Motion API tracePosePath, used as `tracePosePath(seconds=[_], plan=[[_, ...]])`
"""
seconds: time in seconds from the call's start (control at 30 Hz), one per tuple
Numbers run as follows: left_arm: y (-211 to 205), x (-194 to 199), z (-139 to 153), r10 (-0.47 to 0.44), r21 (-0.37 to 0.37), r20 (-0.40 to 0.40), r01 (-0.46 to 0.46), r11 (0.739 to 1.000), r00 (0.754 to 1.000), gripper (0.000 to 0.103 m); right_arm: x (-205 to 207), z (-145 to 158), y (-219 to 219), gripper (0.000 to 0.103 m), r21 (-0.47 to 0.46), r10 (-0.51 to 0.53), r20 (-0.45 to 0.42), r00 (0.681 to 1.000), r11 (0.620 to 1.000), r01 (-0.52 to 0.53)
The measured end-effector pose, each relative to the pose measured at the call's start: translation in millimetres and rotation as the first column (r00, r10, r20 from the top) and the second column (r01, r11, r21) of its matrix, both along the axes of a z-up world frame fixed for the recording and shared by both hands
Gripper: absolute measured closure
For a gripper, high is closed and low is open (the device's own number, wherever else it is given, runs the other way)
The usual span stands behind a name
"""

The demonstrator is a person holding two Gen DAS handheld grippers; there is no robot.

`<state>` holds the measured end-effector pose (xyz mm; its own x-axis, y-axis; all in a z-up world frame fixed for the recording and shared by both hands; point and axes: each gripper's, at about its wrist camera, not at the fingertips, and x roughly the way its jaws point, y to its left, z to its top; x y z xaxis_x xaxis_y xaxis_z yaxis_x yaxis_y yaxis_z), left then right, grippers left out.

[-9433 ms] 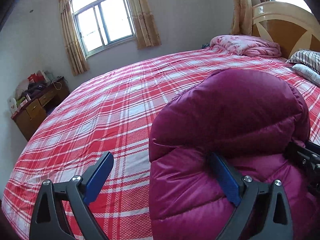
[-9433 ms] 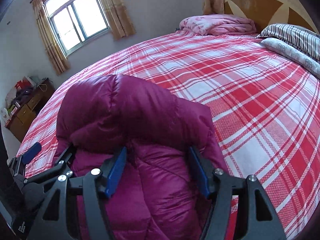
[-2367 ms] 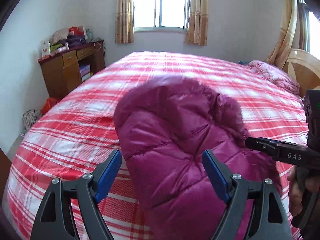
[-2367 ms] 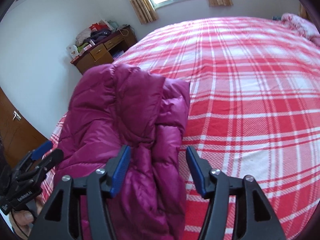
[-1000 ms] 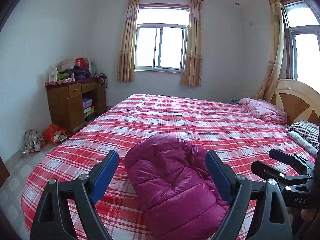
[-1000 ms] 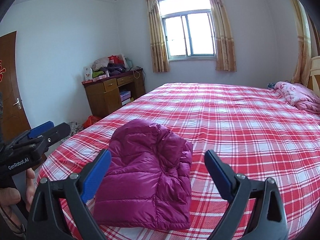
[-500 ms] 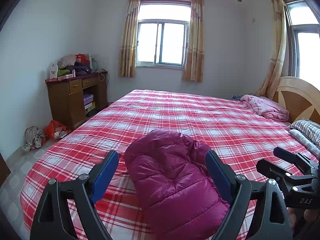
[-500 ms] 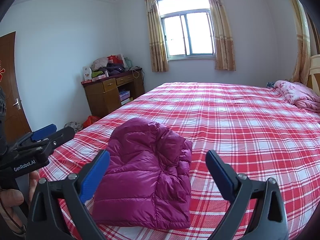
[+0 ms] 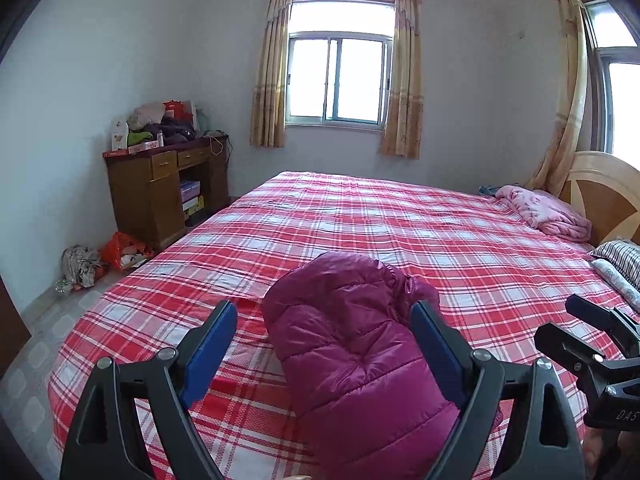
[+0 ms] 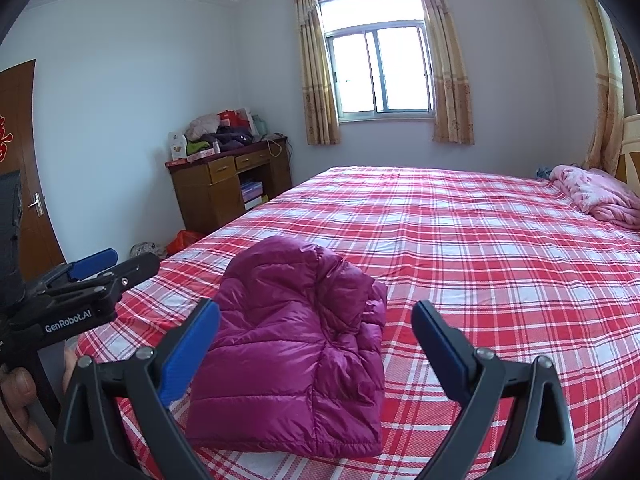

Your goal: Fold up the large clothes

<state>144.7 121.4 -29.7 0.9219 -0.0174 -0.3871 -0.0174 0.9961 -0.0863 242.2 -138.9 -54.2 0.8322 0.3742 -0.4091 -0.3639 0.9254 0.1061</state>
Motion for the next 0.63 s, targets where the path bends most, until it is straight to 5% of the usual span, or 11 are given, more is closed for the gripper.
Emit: tracePosePath(seconds=[0.13,0.63], plan=[[-3,1,-2,0.018,0.029,0.0,-0.018,0.999,1.0,0.006,0,-1,2,0.004,-0.005,0.005,-0.003,1.0,1.0,-0.005],[-11,0,-9,0.01,0.062,0.021,-0.011,0.998,1.0,0.004,1,-7,0,0.004,-0.001,0.001,-0.015,1.0,1.0,-0.001]])
